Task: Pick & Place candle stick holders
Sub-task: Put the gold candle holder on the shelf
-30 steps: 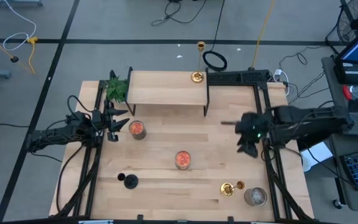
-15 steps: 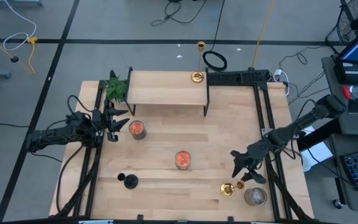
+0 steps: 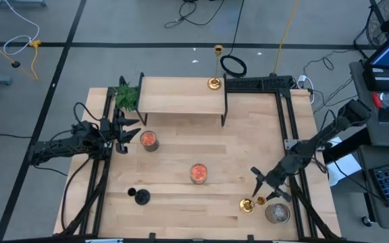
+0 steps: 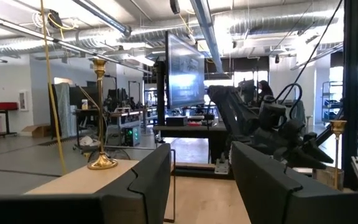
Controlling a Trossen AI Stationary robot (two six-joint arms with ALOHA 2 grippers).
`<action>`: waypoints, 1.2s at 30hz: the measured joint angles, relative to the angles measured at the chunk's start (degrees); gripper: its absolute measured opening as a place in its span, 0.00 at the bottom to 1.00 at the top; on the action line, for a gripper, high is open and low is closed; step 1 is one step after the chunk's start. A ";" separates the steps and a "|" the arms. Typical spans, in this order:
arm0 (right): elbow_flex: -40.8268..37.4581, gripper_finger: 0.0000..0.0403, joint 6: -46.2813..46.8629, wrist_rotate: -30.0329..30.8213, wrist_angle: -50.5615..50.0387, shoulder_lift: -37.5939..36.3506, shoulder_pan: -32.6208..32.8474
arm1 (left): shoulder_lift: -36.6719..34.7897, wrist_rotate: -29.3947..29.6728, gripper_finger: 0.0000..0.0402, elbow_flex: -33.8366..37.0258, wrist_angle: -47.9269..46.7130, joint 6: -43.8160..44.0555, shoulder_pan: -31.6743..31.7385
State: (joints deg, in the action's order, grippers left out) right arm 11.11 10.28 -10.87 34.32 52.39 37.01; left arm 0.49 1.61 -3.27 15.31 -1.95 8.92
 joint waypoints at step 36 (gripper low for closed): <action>5.27 0.05 -9.34 8.06 26.00 13.28 -1.13 | -0.01 0.00 0.44 0.02 2.21 0.72 0.00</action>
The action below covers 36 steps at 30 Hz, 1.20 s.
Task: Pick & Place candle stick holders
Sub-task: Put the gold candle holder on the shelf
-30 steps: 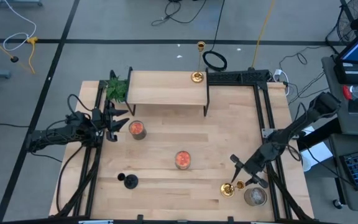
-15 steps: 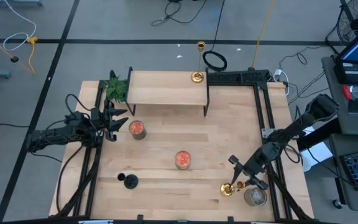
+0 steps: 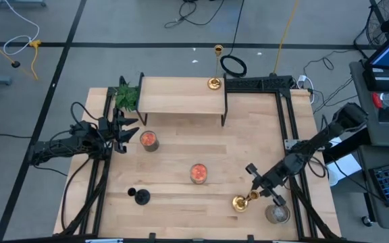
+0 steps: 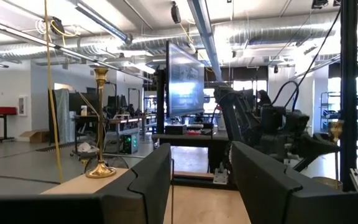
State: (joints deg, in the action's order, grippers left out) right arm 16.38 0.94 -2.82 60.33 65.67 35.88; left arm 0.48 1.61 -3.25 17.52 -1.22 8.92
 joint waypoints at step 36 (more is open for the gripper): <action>52.67 0.04 -10.10 2.64 -18.70 23.20 -43.80 | 0.01 -0.07 0.44 0.00 -0.35 -0.01 0.00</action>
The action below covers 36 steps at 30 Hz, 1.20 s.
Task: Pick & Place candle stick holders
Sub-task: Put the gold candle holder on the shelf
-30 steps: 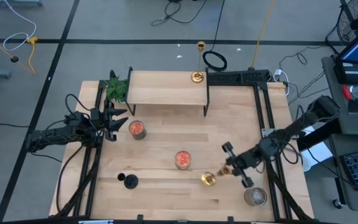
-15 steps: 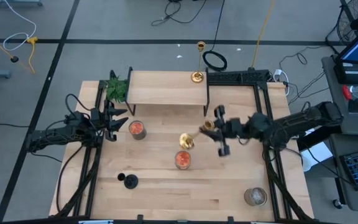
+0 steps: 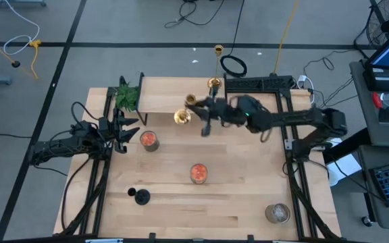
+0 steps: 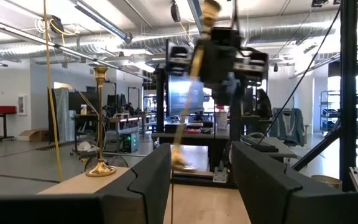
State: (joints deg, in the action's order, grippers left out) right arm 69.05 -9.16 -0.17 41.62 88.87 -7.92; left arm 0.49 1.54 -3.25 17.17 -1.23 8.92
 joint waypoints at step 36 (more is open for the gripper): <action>17.80 0.04 7.06 13.63 -0.15 20.47 -17.14 | -0.01 0.04 0.44 0.00 -1.09 0.00 -0.01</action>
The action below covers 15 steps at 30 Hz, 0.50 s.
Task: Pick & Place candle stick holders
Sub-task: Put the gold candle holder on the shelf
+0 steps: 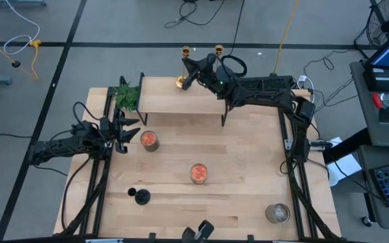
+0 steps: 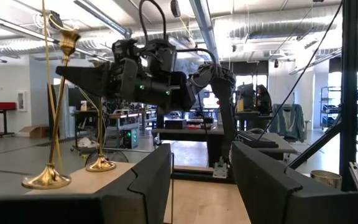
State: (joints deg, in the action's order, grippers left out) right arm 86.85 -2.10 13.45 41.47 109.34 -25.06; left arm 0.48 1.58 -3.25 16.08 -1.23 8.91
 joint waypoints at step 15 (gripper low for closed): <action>0.00 0.04 1.45 0.00 -1.03 0.00 0.02 | 0.01 0.00 0.44 0.00 0.02 0.00 0.01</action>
State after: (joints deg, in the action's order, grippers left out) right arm 86.85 -0.65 13.45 40.45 109.34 -25.04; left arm 0.49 1.58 -3.25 16.10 -1.23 8.92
